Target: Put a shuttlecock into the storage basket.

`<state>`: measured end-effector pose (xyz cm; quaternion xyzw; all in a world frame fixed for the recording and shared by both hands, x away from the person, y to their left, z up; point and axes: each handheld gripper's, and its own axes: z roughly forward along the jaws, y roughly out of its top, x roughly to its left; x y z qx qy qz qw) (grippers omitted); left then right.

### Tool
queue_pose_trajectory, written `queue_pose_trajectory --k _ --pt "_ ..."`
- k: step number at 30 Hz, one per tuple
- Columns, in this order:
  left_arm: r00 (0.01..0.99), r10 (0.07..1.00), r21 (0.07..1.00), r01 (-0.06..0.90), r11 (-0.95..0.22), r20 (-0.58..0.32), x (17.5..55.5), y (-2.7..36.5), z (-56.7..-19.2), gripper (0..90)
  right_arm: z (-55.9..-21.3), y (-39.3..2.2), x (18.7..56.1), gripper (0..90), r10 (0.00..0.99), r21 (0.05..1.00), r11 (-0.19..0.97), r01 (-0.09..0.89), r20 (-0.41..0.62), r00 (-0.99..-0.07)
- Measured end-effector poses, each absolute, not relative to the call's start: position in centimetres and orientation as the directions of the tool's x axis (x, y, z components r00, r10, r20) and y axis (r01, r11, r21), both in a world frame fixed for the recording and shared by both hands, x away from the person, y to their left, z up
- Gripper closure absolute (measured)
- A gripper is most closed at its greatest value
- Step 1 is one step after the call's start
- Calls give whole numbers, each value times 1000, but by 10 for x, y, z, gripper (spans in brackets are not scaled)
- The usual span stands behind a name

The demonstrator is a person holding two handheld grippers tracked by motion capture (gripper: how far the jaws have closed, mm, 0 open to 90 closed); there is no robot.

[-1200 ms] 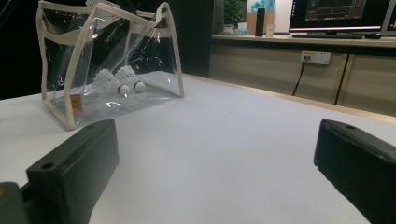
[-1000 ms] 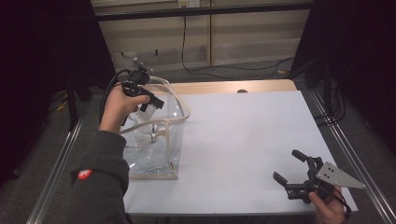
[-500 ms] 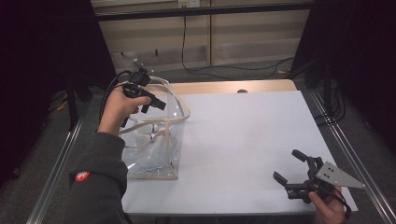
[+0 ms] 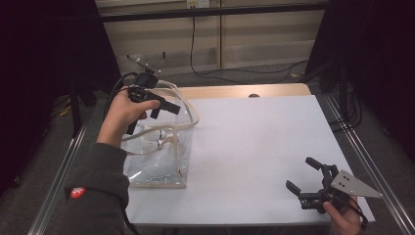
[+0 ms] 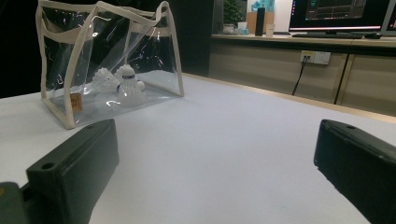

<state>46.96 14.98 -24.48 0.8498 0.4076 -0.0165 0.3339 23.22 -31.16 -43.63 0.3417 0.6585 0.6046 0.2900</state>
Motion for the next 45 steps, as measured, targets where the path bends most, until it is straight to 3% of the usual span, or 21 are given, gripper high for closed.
queue_pose_trajectory --k 16,45 --pt "695 635 542 695 -472 -337 455 143 -239 294 -435 -311 232 0 801 995 34 96 30 -598" --pt "759 536 550 643 -532 -369 435 126 -237 189 -436 -311 232 0 801 995 30 98 35 -598"
